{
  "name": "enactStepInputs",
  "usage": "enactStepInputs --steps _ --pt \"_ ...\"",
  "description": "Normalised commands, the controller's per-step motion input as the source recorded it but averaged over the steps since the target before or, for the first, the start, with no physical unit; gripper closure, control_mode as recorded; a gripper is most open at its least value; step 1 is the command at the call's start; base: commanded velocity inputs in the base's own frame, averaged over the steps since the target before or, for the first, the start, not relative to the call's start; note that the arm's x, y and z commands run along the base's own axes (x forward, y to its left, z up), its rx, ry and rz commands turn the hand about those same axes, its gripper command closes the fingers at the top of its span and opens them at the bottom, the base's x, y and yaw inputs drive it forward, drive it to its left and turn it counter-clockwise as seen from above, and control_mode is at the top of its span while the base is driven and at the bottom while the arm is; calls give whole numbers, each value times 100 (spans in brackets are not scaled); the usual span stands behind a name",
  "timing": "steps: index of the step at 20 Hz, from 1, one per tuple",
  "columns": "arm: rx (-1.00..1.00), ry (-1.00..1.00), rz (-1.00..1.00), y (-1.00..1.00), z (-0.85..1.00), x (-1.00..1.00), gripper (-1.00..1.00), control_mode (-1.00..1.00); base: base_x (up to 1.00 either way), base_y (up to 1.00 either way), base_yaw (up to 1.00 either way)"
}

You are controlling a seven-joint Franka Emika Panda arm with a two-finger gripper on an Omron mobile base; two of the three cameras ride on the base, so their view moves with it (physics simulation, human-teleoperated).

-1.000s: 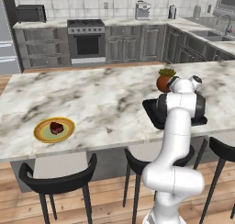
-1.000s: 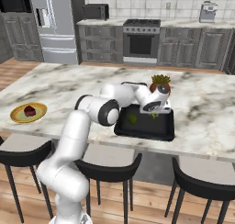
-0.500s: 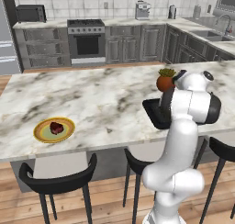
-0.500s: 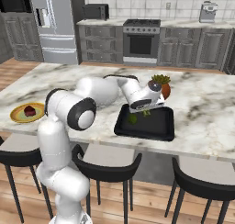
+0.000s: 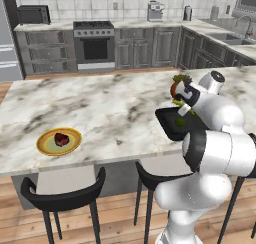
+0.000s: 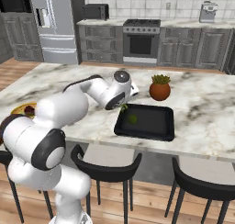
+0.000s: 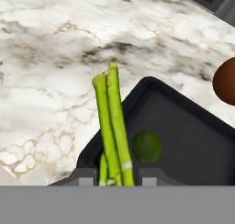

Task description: Create a steak meal by picking up the steak and asparagus from the tray and placing them on the plate. Leave the lime on the tray.

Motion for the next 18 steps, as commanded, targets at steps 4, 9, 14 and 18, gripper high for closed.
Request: enactStepInputs --steps 4,9,14,18 --pt "-1 13 12 100 60 -35 100 -100 0 0 0" --pt "0 15 9 96 48 -13 100 -100 0 0 0" --pt "0 22 10 91 20 -1 100 -100 0 0 0" --pt "2 17 13 86 -6 0 100 -100 0 0 0"
